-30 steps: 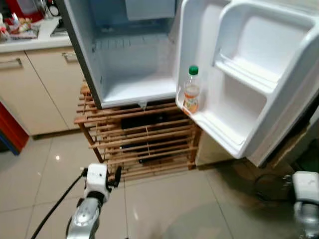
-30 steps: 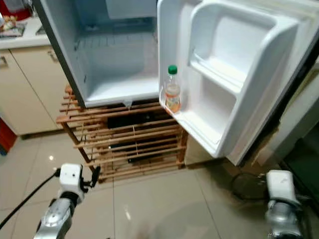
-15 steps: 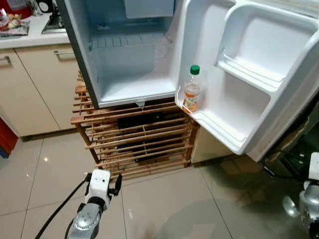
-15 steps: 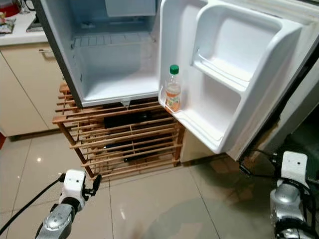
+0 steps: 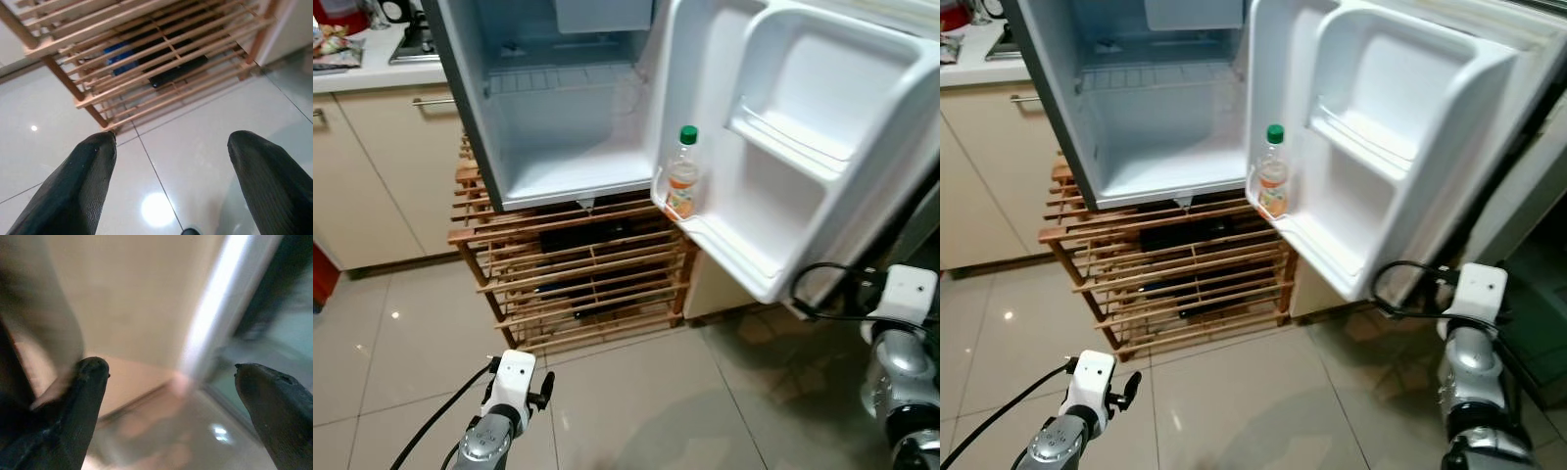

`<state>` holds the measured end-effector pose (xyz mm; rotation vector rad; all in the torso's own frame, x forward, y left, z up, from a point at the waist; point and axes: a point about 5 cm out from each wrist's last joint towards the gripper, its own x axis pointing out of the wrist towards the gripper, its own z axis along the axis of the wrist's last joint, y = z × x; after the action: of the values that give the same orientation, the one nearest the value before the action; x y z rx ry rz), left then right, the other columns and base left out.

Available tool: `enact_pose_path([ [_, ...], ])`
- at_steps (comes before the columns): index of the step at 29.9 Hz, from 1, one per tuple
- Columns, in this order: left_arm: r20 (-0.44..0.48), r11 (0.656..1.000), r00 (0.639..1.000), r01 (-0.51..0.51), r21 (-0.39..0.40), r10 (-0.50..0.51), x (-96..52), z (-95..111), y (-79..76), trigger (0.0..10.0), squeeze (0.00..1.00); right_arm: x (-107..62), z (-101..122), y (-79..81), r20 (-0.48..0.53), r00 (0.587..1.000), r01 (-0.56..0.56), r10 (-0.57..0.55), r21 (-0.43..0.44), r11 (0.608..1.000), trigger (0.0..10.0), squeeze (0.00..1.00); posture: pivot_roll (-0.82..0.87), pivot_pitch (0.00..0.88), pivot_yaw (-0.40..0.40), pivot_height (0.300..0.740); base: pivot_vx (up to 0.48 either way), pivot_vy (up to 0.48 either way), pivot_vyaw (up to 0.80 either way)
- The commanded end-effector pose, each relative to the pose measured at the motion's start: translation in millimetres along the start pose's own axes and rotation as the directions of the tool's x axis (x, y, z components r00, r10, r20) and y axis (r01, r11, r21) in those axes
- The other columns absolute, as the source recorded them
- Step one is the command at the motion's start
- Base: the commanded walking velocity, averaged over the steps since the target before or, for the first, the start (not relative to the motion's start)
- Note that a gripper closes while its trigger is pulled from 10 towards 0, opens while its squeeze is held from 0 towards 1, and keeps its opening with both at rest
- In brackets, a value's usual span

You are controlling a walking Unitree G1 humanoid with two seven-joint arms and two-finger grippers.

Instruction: Restocking fridge

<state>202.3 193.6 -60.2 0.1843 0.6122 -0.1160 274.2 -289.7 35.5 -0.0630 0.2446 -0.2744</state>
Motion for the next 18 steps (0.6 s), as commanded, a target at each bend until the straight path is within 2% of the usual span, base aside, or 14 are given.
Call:
enact_pose_path([
  [1, -0.049, 1.000, 0.999, 0.022, 0.021, -0.021, -3.6, -10, -1.7, 10.0, 0.00, -3.3, -6, 31.6, -0.013, 0.983, -0.184, 0.184, 0.003, 0.983, 10.0, 0.00, -0.09, 0.000, 0.003, 0.740, 0.000, 0.000, 0.00],
  [3, -0.090, 0.998, 0.994, 0.057, 0.032, -0.054, -6.7, -18, -5.9, 10.0, 0.00, -12.0, -13, 47.5, -0.025, 0.949, -0.314, 0.314, 0.018, 0.949, 10.0, 0.00, -0.09, 0.000, 0.003, 0.740, 0.000, 0.000, 0.00],
  [4, -0.120, 0.995, 0.989, 0.087, 0.040, -0.082, -8.5, -23, -9.1, 10.0, 0.00, -19.2, -17, 58.5, -0.042, 0.911, -0.409, 0.410, 0.026, 0.912, 10.0, 0.00, -0.10, 0.000, 0.006, 0.740, 0.000, 0.000, 0.00],
  [5, -0.120, 0.995, 0.989, 0.087, 0.040, -0.082, -8.5, -23, -9.1, 10.0, 0.00, -19.2, -17, 58.5, -0.042, 0.911, -0.409, 0.410, 0.026, 0.912, 10.0, 0.00, -0.10, 0.000, 0.006, 0.740, 0.000, 0.000, 0.00],
  [6, -0.168, 0.990, 0.978, 0.132, 0.053, -0.121, -11.4, -30, -13.3, 10.0, 0.00, -31.8, -23, 74.7, -0.065, 0.845, -0.530, 0.531, 0.033, 0.847, 10.0, 0.00, -0.10, 0.000, 0.008, 0.740, 0.000, 0.000, 0.00],
  [7, -0.168, 0.990, 0.978, 0.132, 0.053, -0.121, -11.4, -30, -13.3, 10.0, 0.00, -31.8, -23, 74.7, -0.065, 0.845, -0.530, 0.531, 0.033, 0.847, 10.0, 0.00, -0.10, 0.000, 0.008, 0.740, 0.000, 0.000, 0.00],
  [11, -0.237, 0.986, 0.958, 0.167, 0.011, -0.160, -15.0, -40, -16.3, 10.0, 0.00, -50.9, -12, 104.8, -0.039, 0.689, -0.719, 0.723, 0.083, 0.690, 10.0, 0.00, -0.10, 0.000, 0.009, 0.740, 0.000, 0.000, 0.00],
  [14, -0.247, 0.983, 0.954, 0.183, 0.019, -0.173, -15.4, -41, -18.7, 10.0, 0.00, -60.3, 10, 121.0, 0.020, 0.568, -0.818, 0.823, 0.126, 0.561, 10.0, 0.00, -0.09, 0.000, 0.008, 0.740, 0.000, 0.000, 0.00],
  [16, -0.228, 0.982, 0.958, 0.186, 0.035, -0.174, -13.8, -38, -20.3, 10.0, 0.00, -58.7, 16, 120.9, 0.033, 0.563, -0.821, 0.826, 0.137, 0.554, 10.0, 0.00, -0.09, 0.000, 0.007, 0.740, 0.000, 0.000, 0.00],
  [17, -0.205, 0.982, 0.964, 0.184, 0.046, -0.171, -12.0, -34, -20.9, 10.0, 0.00, -55.5, 18, 118.4, 0.034, 0.582, -0.808, 0.812, 0.134, 0.574, 10.0, 0.00, -0.09, 0.000, 0.006, 0.740, 0.000, 0.000, 0.00],
  [18, -0.151, 0.983, 0.976, 0.168, 0.070, -0.156, -8.1, -25, -20.5, 10.0, 0.00, -47.7, 19, 112.9, 0.033, 0.635, -0.770, 0.772, 0.109, 0.629, 10.0, 0.00, -0.09, 0.000, 0.003, 0.740, 0.000, 0.000, 0.00],
])
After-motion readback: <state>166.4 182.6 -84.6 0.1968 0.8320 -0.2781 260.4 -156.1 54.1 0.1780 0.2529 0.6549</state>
